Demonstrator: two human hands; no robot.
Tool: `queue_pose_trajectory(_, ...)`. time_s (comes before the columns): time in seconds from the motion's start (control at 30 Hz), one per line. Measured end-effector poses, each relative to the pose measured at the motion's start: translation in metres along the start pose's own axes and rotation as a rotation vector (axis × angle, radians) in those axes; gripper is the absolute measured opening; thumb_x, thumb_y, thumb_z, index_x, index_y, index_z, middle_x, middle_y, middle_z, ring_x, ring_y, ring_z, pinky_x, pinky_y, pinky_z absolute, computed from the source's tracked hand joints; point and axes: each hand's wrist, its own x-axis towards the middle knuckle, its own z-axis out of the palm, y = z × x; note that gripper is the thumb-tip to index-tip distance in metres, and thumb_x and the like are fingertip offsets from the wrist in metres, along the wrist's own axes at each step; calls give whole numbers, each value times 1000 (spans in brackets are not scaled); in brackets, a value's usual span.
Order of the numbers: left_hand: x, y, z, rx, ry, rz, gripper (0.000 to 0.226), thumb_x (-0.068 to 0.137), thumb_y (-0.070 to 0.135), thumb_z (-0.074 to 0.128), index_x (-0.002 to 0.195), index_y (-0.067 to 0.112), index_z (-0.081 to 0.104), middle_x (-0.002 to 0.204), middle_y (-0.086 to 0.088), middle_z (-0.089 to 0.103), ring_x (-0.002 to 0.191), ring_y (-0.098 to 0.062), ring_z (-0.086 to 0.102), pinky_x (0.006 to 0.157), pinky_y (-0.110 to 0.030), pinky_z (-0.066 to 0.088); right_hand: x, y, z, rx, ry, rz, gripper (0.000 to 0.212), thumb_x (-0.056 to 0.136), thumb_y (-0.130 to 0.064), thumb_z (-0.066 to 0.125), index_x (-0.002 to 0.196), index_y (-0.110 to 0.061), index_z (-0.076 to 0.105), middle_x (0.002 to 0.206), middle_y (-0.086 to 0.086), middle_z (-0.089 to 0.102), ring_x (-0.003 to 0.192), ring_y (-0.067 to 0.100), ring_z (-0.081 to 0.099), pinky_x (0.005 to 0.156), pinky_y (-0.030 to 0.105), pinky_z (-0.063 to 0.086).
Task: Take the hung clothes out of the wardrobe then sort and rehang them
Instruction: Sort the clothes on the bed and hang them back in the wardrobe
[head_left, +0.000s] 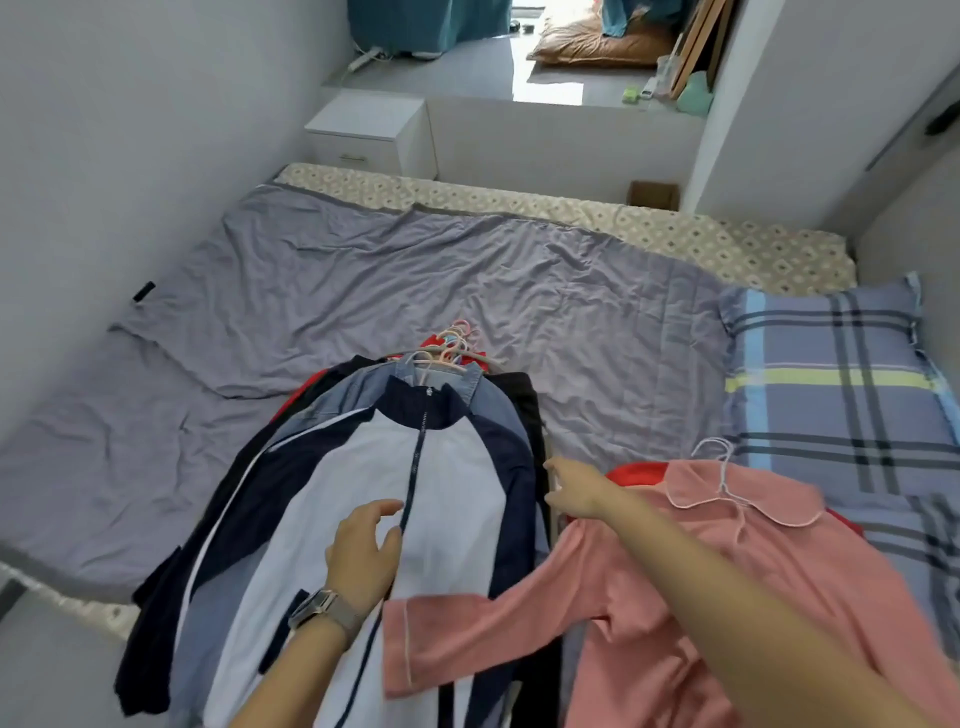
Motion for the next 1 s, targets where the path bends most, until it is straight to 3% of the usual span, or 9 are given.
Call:
queue_pose_trajectory(0.1, 36, -25, -20, -19, -47, 57, 27, 90, 14, 52, 116, 23, 55, 116, 4, 58, 105, -13, 53, 95, -34, 43, 30, -28, 1, 52, -11, 59, 58, 93, -16, 49, 147, -11, 28, 146, 13, 41, 129, 28, 44, 101, 30, 39)
queue_pose_trajectory(0.23, 80, -58, -38, -76, -108, 79, 30, 91, 8, 52, 117, 21, 54, 112, 3, 58, 91, -1, 55, 73, -9, 40, 83, -54, 17, -18, -65, 138, 57, 93, -18, 48, 146, -10, 27, 144, 14, 42, 128, 31, 45, 103, 36, 40)
queue_pose_trajectory(0.37, 103, -90, -45, -123, -127, 57, 29, 92, 8, 51, 116, 23, 53, 110, 6, 57, 92, -1, 55, 69, -5, 42, 134, -72, 34, -191, -35, 197, 65, 90, -23, 53, 145, -8, 24, 146, 12, 37, 134, 34, 34, 108, 38, 33)
queue_pose_trajectory(0.5, 114, -119, -49, -150, -125, 35, 28, 92, 7, 50, 114, 25, 54, 108, 9, 58, 94, -2, 56, 71, -5, 44, 176, -82, 43, -116, 87, 257, 78, 87, -20, 57, 151, -12, 12, 151, 11, 28, 139, 34, 22, 107, 42, 32)
queue_pose_trajectory(0.67, 117, -146, -53, -155, -119, 17, 30, 92, 6, 50, 107, 32, 53, 105, 13, 60, 93, -5, 58, 72, -6, 44, 210, -80, 48, -28, 95, 354, 87, 86, -24, 60, 152, -15, 4, 143, 18, 37, 134, 37, 30, 104, 44, 37)
queue_pose_trajectory(0.73, 118, -154, -55, -157, -129, 15, 32, 92, 6, 51, 104, 35, 53, 104, 12, 61, 92, -7, 59, 73, -6, 44, 214, -79, 55, -55, 73, 350, 85, 82, -31, 63, 149, -16, 13, 136, 15, 45, 130, 37, 36, 101, 46, 40)
queue_pose_trajectory(0.83, 118, -160, -56, -175, -128, -10, 36, 90, 3, 53, 101, 38, 53, 103, 9, 62, 91, -12, 60, 74, -8, 45, 211, -88, 65, -51, 67, 264, 61, 82, -50, 60, 130, -15, 43, 125, 10, 56, 116, 31, 50, 91, 42, 46)
queue_pose_trajectory(0.9, 117, -160, -56, -185, -112, -20, 37, 90, 2, 53, 100, 39, 53, 103, 7, 63, 91, -12, 60, 73, -8, 45, 199, -101, 76, 68, 136, 186, 46, 83, -58, 56, 103, -17, 56, 102, 4, 64, 91, 24, 59, 75, 36, 47)
queue_pose_trajectory(1.0, 112, -148, -58, -197, -50, 18, 37, 90, 2, 52, 97, 39, 56, 103, 11, 62, 95, 0, 56, 73, -6, 44, 162, -119, 94, 166, 412, 158, 53, 82, -65, 51, 66, -15, 43, 61, -4, 50, 56, 14, 47, 52, 30, 35)
